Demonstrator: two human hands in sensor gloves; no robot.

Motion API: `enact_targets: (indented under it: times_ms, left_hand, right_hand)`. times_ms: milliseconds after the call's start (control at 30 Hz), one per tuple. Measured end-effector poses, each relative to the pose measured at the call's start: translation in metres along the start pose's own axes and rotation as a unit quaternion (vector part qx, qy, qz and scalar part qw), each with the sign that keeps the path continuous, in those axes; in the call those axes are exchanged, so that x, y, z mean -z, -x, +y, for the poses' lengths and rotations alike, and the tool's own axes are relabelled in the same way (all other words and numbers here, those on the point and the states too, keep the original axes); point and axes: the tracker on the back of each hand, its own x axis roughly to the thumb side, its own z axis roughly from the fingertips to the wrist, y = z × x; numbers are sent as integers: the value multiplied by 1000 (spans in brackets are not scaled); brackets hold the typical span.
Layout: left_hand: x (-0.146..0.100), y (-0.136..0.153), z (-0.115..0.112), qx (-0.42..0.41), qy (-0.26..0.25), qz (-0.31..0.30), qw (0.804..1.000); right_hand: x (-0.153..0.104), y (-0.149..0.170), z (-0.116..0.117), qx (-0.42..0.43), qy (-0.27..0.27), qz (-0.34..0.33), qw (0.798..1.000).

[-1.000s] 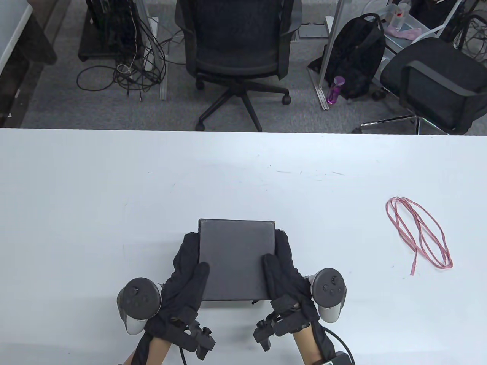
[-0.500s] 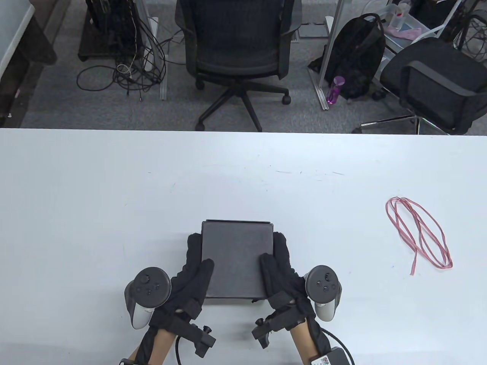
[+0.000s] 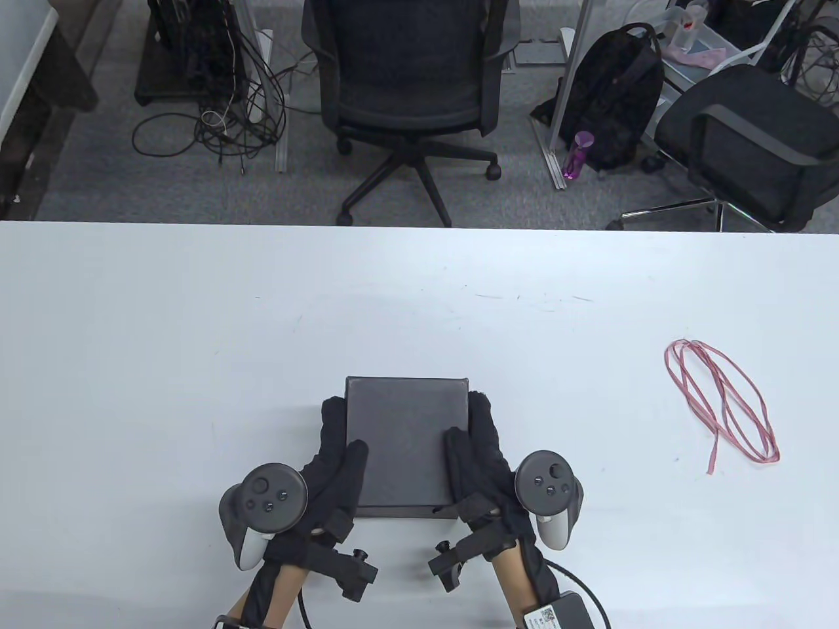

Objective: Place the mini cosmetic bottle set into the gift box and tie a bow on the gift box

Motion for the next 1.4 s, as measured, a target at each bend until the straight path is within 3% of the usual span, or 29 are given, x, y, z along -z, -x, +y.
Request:
enact_targets:
  times_ms: [167, 400, 833, 1100, 1233, 1267, 1333, 1400]
  left_hand:
    - [4, 6, -5, 16, -6, 14, 1000]
    - [10, 15, -9, -15, 24, 40, 999]
    - [6, 13, -10, 11, 63, 95, 993]
    - [4, 14, -12, 22, 13, 72, 997]
    - [5, 16, -6, -12, 51, 49, 997]
    - [2, 17, -3, -24, 47, 40, 998]
    - [-3, 20, 6, -50, -23, -9, 998]
    - [-9, 24, 15, -46, -53, -29, 997]
  right_hand:
    - [5, 2, 1, -12, -8, 11, 1000]
    - [10, 7, 1, -5, -18, 29, 999]
    - [10, 13, 4, 36, -46, 44, 997]
    - [7, 18, 3, 54, -35, 46, 997]
    - [3, 14, -3, 31, -25, 21, 999]
    - [2, 13, -6, 27, -18, 8, 999]
    - [-1, 12, -19, 23, 2, -31, 999]
    - [-1, 11, -36, -1, 43, -47, 998]
